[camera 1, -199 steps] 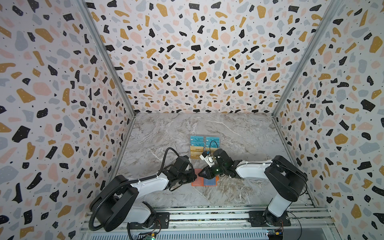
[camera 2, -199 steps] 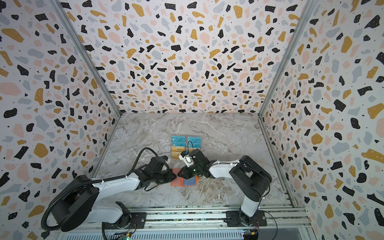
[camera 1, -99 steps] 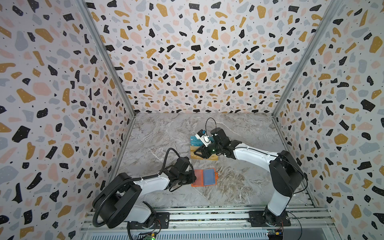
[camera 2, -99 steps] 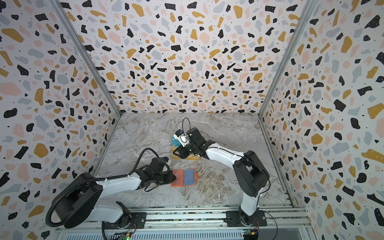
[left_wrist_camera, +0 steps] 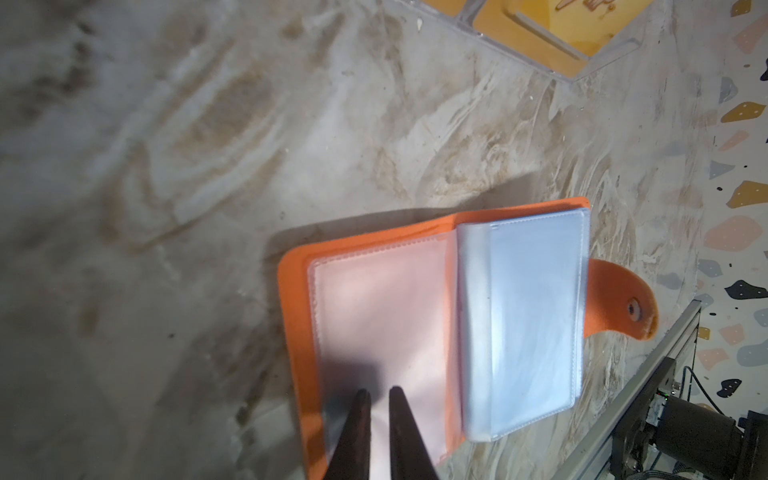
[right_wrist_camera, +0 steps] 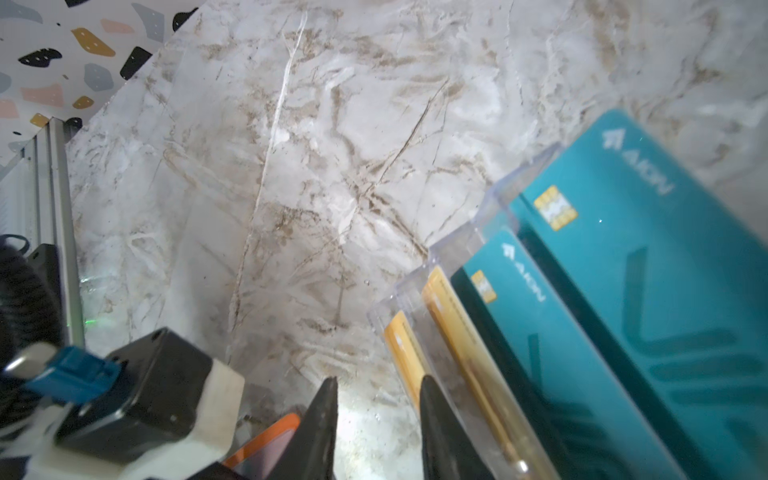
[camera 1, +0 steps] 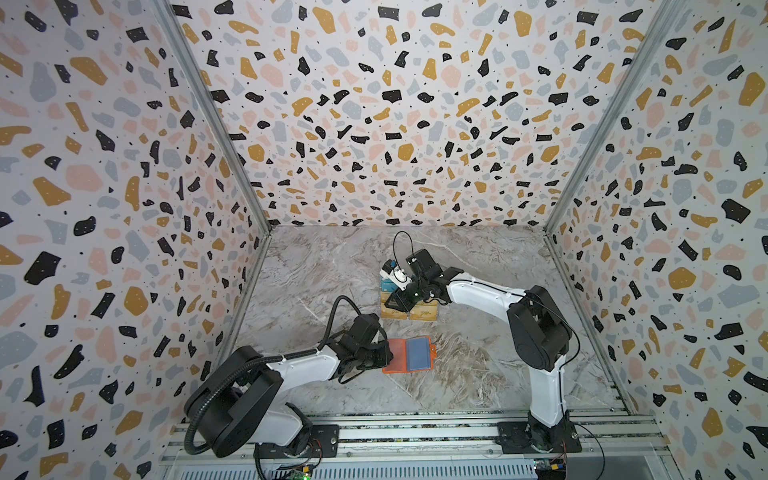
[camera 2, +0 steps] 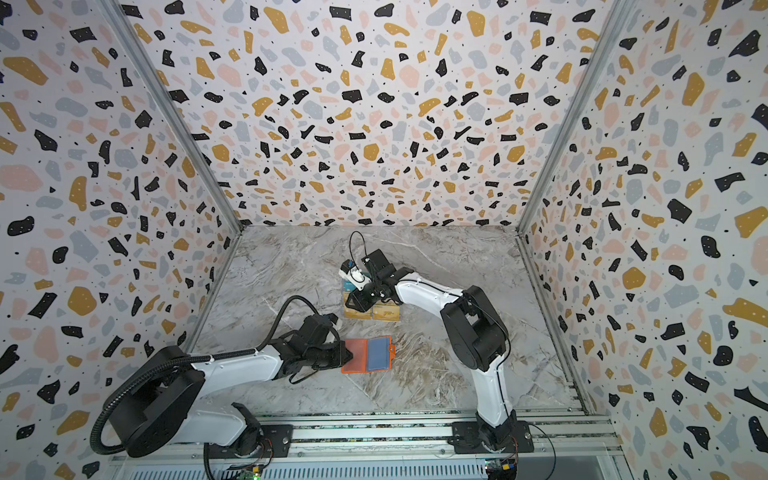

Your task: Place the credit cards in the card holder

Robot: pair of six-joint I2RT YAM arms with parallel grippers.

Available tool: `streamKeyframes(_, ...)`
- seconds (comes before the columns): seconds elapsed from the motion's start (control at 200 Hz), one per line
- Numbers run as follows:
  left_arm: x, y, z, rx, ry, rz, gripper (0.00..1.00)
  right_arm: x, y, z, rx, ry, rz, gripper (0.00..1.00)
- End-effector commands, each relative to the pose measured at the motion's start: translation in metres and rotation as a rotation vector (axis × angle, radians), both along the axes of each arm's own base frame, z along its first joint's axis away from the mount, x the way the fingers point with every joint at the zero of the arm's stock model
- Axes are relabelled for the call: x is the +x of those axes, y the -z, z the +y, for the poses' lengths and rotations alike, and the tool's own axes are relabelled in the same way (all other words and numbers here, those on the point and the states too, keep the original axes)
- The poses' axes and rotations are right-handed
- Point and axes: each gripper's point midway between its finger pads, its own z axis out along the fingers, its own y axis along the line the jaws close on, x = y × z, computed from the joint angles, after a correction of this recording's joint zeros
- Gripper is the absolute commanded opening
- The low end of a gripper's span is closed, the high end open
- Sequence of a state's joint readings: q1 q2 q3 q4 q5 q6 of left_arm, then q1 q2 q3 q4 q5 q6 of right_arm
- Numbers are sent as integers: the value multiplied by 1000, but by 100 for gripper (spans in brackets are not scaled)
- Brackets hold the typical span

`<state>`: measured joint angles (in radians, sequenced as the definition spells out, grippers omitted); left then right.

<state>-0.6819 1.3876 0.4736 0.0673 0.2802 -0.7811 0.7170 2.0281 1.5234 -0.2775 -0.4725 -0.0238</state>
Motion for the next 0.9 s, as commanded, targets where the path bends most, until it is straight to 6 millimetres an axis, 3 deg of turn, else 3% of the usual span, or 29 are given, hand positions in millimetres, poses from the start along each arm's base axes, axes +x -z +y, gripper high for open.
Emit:
streamKeyframes(0.0, -5, 4, 2, 9, 13, 6, 14, 2, 1, -7, -56, -15, -15, 35)
streamKeyframes(0.235, -5, 3, 0, -5, 12, 6, 14, 4, 12, -13, -99, -10, -35, 38)
streamKeyframes(0.531, -3, 0, -1, -3, 17, -1, 15, -8, 29, -7, -147, -46, -32, 42)
streamKeyframes(0.896, -4, 0, 0, 1, 17, 1, 15, -12, 26, -3, -143, -66, -33, 30)
